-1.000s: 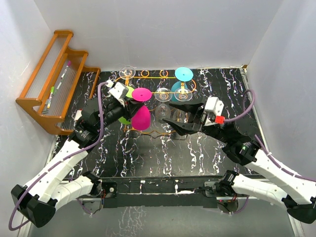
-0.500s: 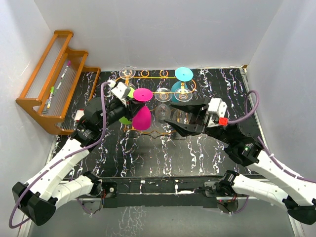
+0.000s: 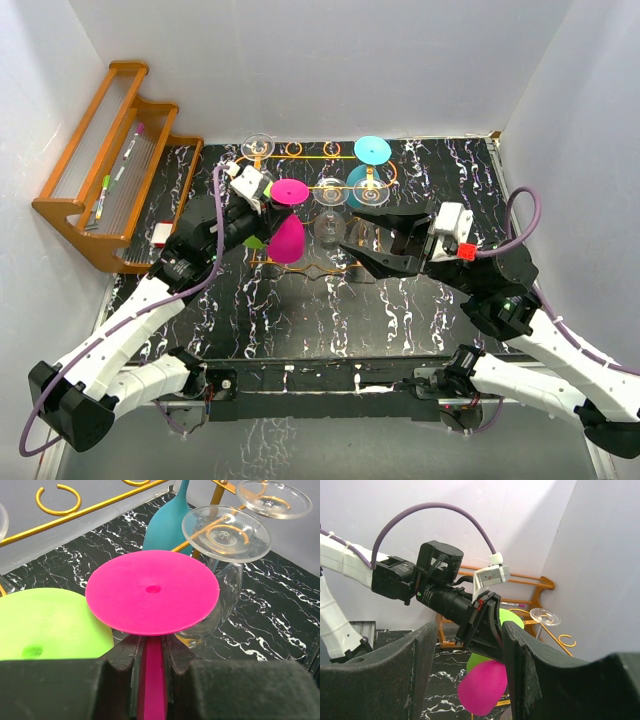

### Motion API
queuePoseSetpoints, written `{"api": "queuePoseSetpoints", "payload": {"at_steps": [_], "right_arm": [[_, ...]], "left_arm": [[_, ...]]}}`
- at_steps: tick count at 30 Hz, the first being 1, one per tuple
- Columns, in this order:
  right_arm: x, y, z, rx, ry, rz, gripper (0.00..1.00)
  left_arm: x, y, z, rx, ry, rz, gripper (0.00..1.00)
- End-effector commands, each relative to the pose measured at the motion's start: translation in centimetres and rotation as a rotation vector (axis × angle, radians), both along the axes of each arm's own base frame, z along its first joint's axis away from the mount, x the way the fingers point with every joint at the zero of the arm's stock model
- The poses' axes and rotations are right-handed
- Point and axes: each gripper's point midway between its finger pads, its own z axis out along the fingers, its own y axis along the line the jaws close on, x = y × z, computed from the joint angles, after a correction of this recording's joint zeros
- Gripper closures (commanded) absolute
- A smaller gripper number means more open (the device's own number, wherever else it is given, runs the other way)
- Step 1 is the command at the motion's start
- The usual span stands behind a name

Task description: Place the wine glass upside down on the wine glass rack

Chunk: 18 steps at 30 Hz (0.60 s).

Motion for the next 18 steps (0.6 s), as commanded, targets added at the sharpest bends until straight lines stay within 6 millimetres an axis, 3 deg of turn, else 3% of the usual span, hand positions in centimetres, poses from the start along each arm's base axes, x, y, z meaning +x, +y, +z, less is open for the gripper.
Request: {"api": "queuePoseSetpoints", "payload": {"at_steps": [1, 4, 9, 18], "right_arm": [[-0.73, -0.82, 1.53, 0.04, -0.035, -0.001, 0.43], [-0.76, -0.85, 1.37, 0.039, -0.031, 0.0, 0.43], [-0.79, -0.89, 1.25, 0.039, -0.029, 0.0, 0.43], [-0.74, -1.03, 1.3, 0.044, -0.026, -0.006, 0.44]], "left_arm": [[0.02, -0.06, 1.09, -0.003, -0.035, 0.0, 0.92], [-0.05, -0.11, 1.05, -0.003, -0.03, -0.003, 0.88], [-0.47, -0.19, 1.29, -0.007, -0.024, -0.019, 0.88], [-0.73, -0.23, 1.46, -0.005, -0.028, -0.031, 0.77]]}}
